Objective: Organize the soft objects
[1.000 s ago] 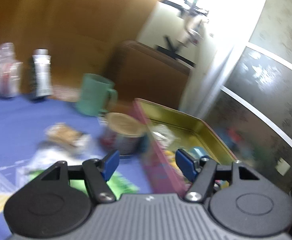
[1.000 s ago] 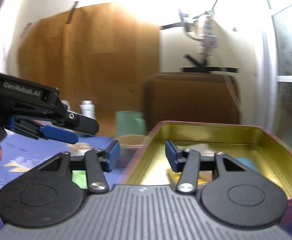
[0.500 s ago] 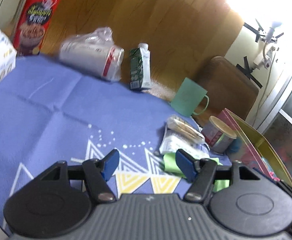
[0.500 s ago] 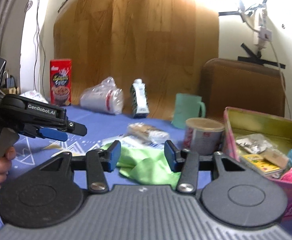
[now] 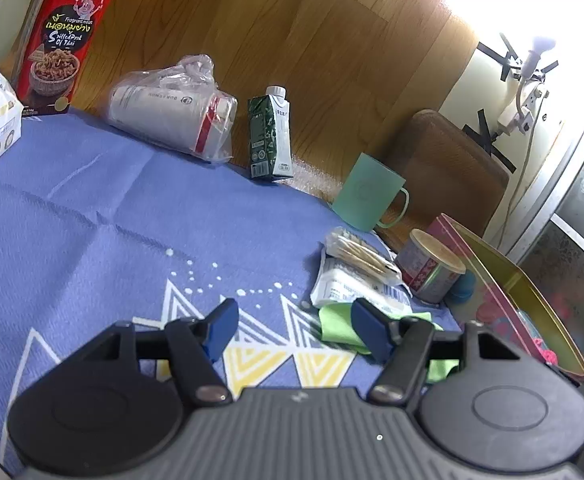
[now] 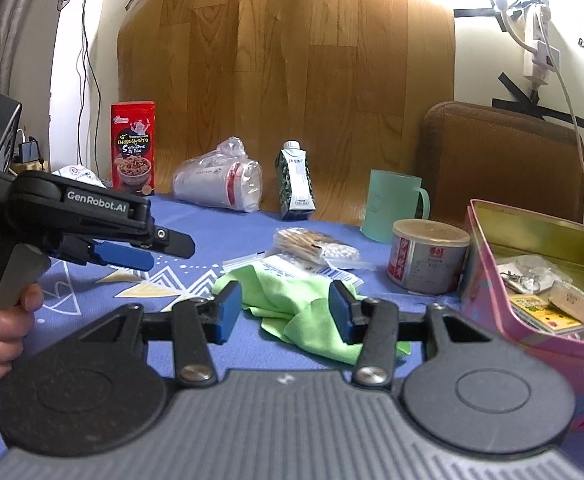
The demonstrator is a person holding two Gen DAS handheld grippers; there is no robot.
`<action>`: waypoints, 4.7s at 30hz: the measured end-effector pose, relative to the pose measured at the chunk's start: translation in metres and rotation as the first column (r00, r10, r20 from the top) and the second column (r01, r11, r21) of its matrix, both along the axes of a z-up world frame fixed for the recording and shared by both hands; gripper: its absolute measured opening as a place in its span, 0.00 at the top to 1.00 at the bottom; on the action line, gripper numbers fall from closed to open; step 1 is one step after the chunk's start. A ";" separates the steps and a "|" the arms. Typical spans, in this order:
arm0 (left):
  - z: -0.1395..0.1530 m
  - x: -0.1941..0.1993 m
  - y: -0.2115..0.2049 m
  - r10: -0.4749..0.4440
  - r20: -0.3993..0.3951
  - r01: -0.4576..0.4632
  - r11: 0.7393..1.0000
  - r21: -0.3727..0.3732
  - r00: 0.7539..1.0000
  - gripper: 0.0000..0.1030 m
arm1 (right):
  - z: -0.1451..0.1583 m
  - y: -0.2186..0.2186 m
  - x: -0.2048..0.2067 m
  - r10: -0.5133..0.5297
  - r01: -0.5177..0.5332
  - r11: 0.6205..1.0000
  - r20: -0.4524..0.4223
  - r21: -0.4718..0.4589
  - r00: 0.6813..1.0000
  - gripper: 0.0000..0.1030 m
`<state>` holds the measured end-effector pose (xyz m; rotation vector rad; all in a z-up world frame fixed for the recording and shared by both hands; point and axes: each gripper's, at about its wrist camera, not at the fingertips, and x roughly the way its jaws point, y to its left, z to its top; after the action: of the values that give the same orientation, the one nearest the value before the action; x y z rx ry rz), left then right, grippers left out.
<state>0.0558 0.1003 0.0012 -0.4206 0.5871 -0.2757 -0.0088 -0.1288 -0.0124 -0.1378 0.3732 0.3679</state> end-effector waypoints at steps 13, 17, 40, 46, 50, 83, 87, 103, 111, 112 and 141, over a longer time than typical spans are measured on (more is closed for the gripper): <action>-0.002 0.004 -0.001 0.000 -0.026 0.000 1.000 -0.002 1.000 0.38 | 0.001 0.000 0.000 0.014 -0.014 1.000 -0.005 0.017 1.000 0.50; -0.002 0.005 -0.001 -0.002 -0.029 0.002 1.000 -0.002 1.000 0.38 | 0.001 0.001 -0.001 0.014 -0.014 1.000 -0.008 0.016 1.000 0.50; -0.004 0.006 -0.004 -0.010 -0.041 0.010 1.000 0.004 0.999 0.34 | 0.001 0.001 -0.001 0.014 -0.014 1.000 -0.008 0.025 1.000 0.50; -0.004 0.007 -0.007 -0.021 -0.047 0.022 1.000 0.020 0.999 0.33 | 0.001 0.000 -0.001 0.014 -0.013 0.999 -0.007 0.032 1.000 0.50; -0.004 0.007 -0.010 -0.025 -0.049 0.027 0.999 0.036 0.998 0.33 | 0.001 -0.001 -0.001 0.014 -0.014 0.999 -0.004 0.036 1.000 0.50; -0.004 0.008 -0.014 -0.031 -0.048 0.034 0.998 0.062 0.998 0.33 | 0.002 -0.004 -0.002 0.012 -0.012 0.999 -0.002 0.051 1.000 0.50; -0.004 0.009 -0.013 -0.031 -0.048 0.034 0.998 0.061 0.998 0.33 | 0.002 -0.004 -0.002 0.011 -0.011 0.999 -0.003 0.052 1.000 0.50; -0.004 0.008 -0.014 -0.030 -0.048 0.033 0.998 0.062 0.998 0.32 | 0.002 -0.004 -0.002 0.007 -0.007 0.998 -0.003 0.055 1.000 0.49; -0.004 0.008 -0.014 -0.032 -0.048 0.034 0.998 0.058 0.998 0.32 | 0.002 -0.004 -0.002 0.007 -0.007 0.998 -0.003 0.055 1.000 0.49; -0.004 0.008 -0.013 -0.034 -0.048 0.036 0.998 0.054 0.998 0.32 | 0.002 -0.004 -0.002 0.008 -0.008 0.998 -0.005 0.054 1.000 0.49; -0.007 0.008 0.017 -0.026 -0.022 0.023 0.991 -0.129 0.999 0.33 | 0.000 0.015 0.152 -0.098 0.095 0.995 -0.226 -0.024 0.969 0.54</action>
<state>0.0634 0.1174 -0.0059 -0.5424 0.6002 -0.3334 0.1430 -0.1141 -0.0123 -0.0896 0.6060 0.2855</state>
